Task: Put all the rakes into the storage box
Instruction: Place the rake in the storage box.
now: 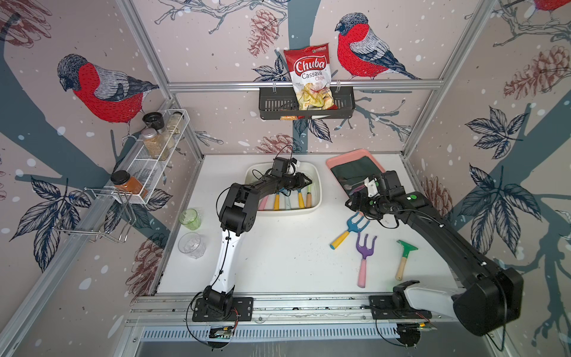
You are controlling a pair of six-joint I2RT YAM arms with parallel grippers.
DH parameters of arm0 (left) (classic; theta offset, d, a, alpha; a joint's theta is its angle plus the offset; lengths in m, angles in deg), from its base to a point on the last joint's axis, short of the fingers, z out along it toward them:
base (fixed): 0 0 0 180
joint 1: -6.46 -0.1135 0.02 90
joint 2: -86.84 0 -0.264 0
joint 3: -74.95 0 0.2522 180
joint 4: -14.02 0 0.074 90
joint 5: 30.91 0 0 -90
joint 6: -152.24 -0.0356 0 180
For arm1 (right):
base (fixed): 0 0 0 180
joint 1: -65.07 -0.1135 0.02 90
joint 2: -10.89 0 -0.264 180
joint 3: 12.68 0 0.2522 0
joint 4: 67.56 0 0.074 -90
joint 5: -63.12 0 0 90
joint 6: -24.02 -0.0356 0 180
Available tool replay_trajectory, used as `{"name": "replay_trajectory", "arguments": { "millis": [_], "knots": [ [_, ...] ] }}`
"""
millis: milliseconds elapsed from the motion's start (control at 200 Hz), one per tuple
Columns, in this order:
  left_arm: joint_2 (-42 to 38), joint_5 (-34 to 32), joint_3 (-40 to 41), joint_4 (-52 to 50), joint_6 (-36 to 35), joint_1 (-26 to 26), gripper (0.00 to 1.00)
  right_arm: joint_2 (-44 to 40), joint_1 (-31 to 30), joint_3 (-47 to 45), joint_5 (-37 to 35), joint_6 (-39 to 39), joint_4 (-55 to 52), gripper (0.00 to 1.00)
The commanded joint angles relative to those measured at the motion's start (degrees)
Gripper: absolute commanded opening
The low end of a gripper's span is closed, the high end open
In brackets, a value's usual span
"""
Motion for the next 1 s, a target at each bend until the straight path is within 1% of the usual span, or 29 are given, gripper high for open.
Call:
{"name": "replay_trajectory", "arguments": {
  "millis": [0,140,275,410,555,745,860,995],
  "knots": [
    [-2.1,-0.4,1.0,0.0,-1.6,-0.3,0.53,-0.6,0.1,-0.4,-0.3,-0.1,-0.3,0.79],
    [-4.7,-0.6,3.0,-0.1,-1.6,-0.4,0.59,-0.7,0.1,-1.1,-2.9,-2.2,-1.5,0.79],
    [-7.6,-0.4,4.5,0.4,-1.0,-0.3,0.62,0.0,0.4,-2.6,-8.2,-5.5,-4.3,0.80],
    [-10.8,-0.5,5.7,-0.4,-0.7,-0.3,0.62,0.4,0.7,-6.8,-12.0,-9.4,-7.0,0.81],
    [-15.4,-1.1,8.9,-1.7,-1.3,-0.2,0.63,-0.4,-0.3,-12.8,-12.8,-14.0,-7.8,0.80],
    [-22.5,-2.4,15.6,-2.4,-1.6,-0.2,0.63,-3.1,-7.5,-21.5,-12.1,-20.6,-5.1,0.80],
    [-26.1,-2.9,18.9,-2.6,-1.2,-0.2,0.63,-3.4,-12.0,-24.5,-11.8,-24.0,-3.9,0.80],
    [-29.2,-3.2,21.7,-2.9,-1.0,-0.2,0.63,-4.1,-15.4,-27.5,-11.4,-27.1,-2.9,0.78]
  ]
}}
